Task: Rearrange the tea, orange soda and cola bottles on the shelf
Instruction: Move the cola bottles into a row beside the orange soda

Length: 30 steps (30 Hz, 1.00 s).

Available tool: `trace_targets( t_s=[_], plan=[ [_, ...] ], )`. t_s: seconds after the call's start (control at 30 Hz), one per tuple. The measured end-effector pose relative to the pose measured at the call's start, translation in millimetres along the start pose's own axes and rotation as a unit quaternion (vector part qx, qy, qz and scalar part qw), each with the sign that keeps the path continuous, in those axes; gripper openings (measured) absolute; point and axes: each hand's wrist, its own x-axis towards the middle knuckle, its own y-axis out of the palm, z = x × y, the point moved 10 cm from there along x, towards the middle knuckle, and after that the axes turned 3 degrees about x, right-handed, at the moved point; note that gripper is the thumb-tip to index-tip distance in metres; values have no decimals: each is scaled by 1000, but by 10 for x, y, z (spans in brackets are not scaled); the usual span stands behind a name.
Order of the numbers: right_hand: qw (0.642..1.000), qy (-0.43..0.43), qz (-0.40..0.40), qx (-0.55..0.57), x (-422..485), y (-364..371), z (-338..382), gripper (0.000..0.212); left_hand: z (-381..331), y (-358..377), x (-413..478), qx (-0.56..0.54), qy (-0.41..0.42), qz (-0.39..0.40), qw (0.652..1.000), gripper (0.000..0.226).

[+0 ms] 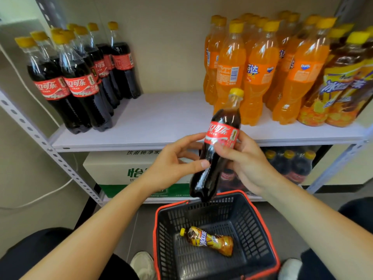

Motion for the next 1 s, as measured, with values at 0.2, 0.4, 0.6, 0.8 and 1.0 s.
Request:
trace_targets(
  t_s=[0.2, 0.4, 0.6, 0.8, 1.0],
  plan=[
    [997, -17, -71, 33, 57, -294, 262, 62, 61, 287, -29, 47, -23, 72, 996, 75],
    [991, 0, -102, 82, 76, -502, 255, 63, -44, 381, 12, -28, 18, 29, 999, 68],
    [987, 6, -107, 118, 70, -583, 254, 59, -50, 307, 72, -70, 13, 9, 997, 61],
    [990, -48, -112, 74, 22, -577, 392, 66, -31, 362, 51, -80, -15, 78, 994, 64],
    [991, -110, -76, -11, 16, -362, 519, 64, 21, 324, 79, -40, -41, 13, 998, 49]
  ],
)
